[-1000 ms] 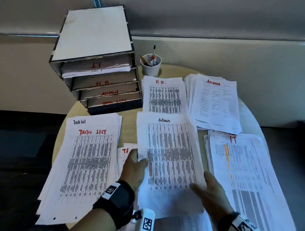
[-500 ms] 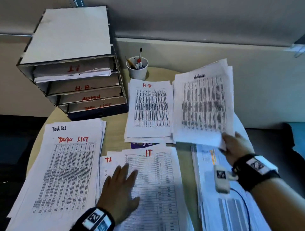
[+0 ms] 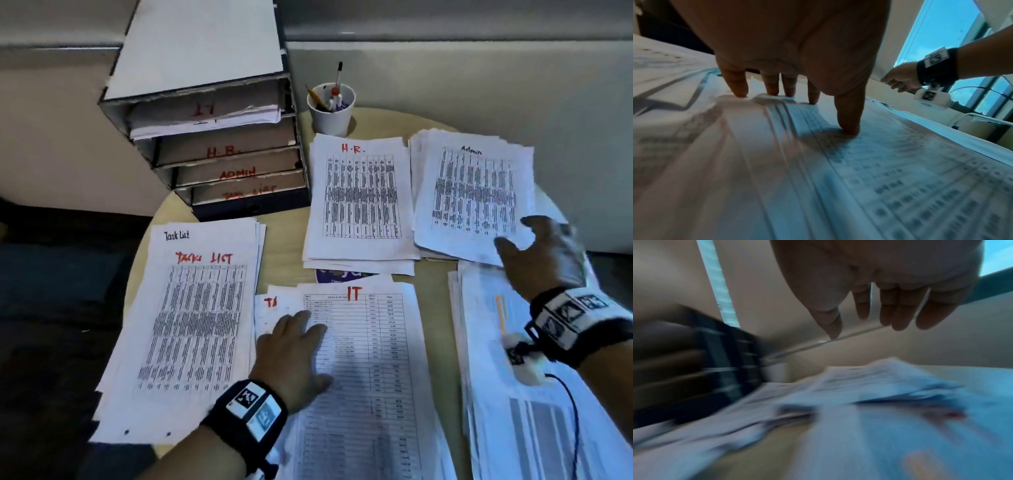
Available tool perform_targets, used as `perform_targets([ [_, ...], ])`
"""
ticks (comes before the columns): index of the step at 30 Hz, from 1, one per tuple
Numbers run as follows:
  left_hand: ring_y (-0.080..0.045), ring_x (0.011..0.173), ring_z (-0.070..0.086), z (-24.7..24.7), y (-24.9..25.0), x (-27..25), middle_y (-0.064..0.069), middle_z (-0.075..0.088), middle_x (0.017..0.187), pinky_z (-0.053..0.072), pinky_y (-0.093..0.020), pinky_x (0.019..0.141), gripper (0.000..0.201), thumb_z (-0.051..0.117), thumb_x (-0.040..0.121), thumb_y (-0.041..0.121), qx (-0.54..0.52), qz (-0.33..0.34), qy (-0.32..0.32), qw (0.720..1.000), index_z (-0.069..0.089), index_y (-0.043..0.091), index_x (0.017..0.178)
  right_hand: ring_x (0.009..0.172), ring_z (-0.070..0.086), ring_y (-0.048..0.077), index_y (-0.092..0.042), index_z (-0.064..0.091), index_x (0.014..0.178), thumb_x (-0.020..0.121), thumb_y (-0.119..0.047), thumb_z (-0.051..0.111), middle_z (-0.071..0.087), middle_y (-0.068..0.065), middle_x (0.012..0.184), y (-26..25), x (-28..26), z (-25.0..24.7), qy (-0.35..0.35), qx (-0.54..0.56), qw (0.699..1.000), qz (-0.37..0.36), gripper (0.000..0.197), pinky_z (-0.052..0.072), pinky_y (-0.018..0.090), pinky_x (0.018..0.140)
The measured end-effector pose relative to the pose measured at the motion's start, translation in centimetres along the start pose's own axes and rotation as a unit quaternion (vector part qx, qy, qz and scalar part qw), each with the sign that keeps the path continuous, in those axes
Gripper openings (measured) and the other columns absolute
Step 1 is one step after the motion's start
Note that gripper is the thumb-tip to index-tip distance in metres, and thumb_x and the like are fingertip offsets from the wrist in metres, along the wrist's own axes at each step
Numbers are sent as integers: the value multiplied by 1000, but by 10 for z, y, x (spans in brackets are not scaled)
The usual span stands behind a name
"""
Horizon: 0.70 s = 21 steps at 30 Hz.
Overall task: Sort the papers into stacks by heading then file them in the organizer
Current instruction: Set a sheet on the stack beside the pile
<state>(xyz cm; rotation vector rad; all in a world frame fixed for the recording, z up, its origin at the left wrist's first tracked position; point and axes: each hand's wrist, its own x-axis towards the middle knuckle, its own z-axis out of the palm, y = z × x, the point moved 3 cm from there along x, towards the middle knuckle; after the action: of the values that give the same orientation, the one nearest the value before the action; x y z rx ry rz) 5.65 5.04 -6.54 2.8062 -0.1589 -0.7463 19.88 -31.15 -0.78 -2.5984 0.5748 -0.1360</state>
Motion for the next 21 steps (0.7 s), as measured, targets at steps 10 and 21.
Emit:
perform_targets([
  [10, -27, 127, 40, -54, -4, 54, 0, 43, 138, 42, -50, 100, 74, 73, 66, 59, 81, -10, 17, 997, 43, 28, 127, 105, 68, 21, -37, 67, 89, 43, -58, 63, 67, 1, 115, -17, -296, 65, -420, -211, 797, -380, 51, 56, 30, 54],
  [21, -23, 84, 60, -63, -2, 22, 3, 66, 90, 47, -33, 72, 8, 64, 90, 11, -171, 137, 171, 961, 66, 18, 92, 122, 55, 14, -30, 69, 100, 78, -42, 61, 54, -6, 133, -3, -288, 53, -305, 5, 902, -306, 26, 48, 27, 94],
])
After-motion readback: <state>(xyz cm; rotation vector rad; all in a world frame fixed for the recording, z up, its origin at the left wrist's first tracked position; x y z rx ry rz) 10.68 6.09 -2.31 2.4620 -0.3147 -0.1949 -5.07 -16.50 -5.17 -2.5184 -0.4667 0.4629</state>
